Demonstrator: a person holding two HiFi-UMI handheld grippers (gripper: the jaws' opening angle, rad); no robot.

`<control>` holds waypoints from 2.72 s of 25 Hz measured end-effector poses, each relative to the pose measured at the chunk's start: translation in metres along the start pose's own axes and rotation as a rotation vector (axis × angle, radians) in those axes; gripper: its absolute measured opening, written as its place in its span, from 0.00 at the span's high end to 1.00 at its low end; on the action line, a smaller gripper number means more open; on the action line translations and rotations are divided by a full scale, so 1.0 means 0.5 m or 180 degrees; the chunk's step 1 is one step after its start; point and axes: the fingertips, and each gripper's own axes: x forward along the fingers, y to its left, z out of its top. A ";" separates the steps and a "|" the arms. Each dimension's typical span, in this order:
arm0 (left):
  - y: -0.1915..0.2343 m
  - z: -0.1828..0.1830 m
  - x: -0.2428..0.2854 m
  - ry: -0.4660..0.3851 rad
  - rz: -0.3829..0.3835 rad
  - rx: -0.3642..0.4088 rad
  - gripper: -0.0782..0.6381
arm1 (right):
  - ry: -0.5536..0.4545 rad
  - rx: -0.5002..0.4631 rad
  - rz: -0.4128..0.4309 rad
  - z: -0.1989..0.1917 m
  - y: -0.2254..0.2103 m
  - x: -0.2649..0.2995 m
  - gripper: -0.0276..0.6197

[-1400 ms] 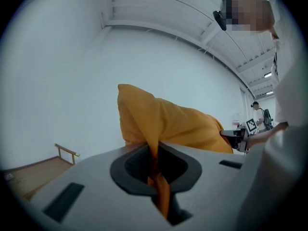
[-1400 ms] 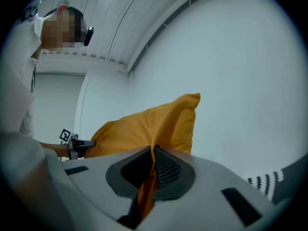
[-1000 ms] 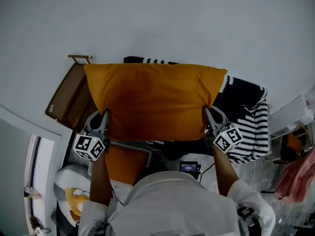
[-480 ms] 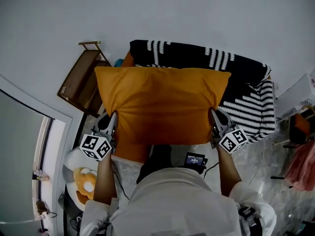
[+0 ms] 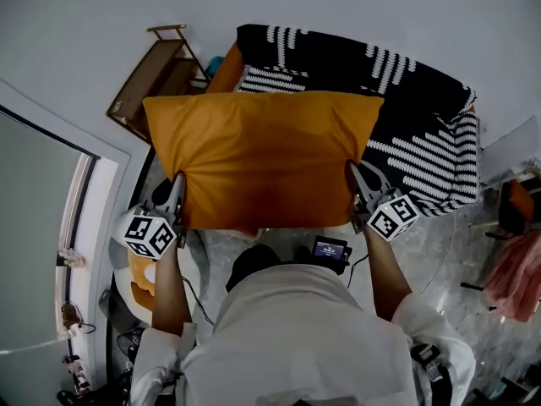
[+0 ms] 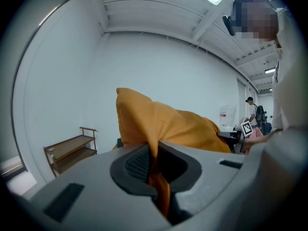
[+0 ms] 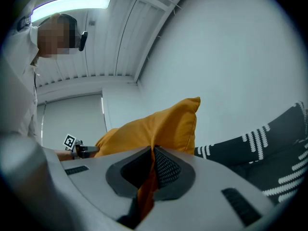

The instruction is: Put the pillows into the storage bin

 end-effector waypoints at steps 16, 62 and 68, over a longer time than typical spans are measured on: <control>0.472 -0.208 -0.173 0.0474 0.0076 -0.0414 0.85 | 0.0588 0.0422 -0.0104 -0.333 0.296 0.299 0.91; 0.835 -0.904 0.067 0.1901 -0.0013 -0.0818 0.56 | 0.1521 0.1224 -0.1396 -1.084 0.195 0.406 0.89; 0.666 -0.788 0.042 0.1377 -0.0661 -0.0676 0.58 | 0.1287 0.0982 -0.1212 -0.966 0.231 0.401 0.89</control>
